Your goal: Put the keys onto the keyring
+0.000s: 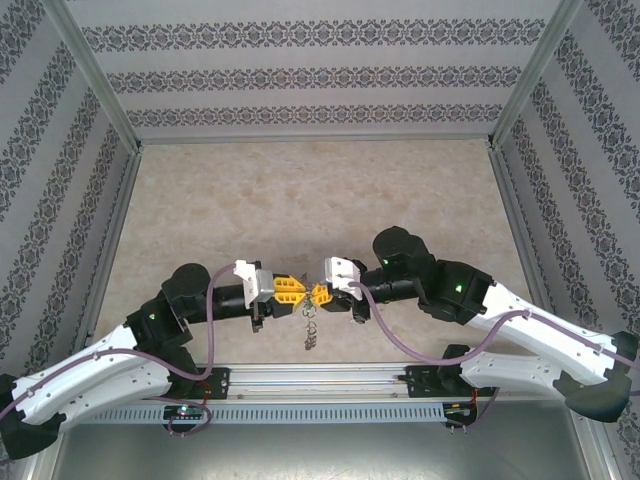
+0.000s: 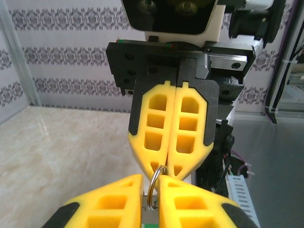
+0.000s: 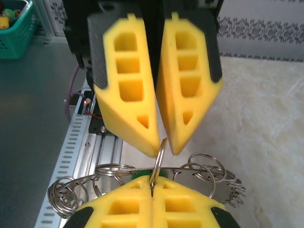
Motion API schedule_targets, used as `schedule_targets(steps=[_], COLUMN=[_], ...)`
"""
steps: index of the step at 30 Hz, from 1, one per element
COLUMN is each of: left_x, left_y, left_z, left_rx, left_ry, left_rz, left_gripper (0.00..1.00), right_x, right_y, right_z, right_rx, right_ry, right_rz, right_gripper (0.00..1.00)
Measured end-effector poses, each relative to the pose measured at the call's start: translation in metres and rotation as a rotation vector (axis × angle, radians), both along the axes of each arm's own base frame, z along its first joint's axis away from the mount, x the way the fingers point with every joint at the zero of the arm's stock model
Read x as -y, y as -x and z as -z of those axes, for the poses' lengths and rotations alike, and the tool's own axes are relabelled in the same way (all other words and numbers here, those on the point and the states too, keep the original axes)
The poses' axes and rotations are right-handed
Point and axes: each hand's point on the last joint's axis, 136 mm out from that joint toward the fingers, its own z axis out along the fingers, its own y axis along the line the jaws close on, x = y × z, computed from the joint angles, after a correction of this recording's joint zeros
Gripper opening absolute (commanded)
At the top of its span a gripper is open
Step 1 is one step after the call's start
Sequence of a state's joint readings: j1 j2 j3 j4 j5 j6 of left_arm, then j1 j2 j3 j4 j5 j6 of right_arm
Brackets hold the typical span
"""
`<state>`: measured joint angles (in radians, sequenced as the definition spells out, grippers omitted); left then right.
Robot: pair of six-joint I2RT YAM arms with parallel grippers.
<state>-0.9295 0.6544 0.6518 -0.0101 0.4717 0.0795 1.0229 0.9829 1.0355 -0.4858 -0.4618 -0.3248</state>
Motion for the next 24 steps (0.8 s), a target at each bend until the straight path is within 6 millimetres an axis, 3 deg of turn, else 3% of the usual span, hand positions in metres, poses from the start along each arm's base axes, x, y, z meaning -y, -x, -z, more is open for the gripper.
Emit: schedule_targets(steps=[14, 17, 19, 24], left_x=[0.002, 0.003, 0.002, 0.002], left_y=[-0.008, -0.008, -0.007, -0.002], left_z=[0.036, 0.038, 0.039, 0.038], left_rx=[-0.041, -0.039, -0.042, -0.043], left_ry=[-0.217, -0.222, -0.227, -0.215], left_rz=[-0.015, -0.01, -0.006, 0.016], left_gripper=[0.16, 0.1, 0.0, 0.0], right_x=[0.002, 0.001, 0.002, 0.002], right_y=[-0.004, -0.005, -0.005, -0.004], right_z=[0.017, 0.019, 0.02, 0.02], right_rx=[-0.007, -0.013, -0.017, -0.016], right_ry=[0.114, 0.125, 0.133, 0.135], right_rz=[0.001, 0.001, 0.001, 0.0], right_gripper=[0.0, 0.0, 0.0, 0.0])
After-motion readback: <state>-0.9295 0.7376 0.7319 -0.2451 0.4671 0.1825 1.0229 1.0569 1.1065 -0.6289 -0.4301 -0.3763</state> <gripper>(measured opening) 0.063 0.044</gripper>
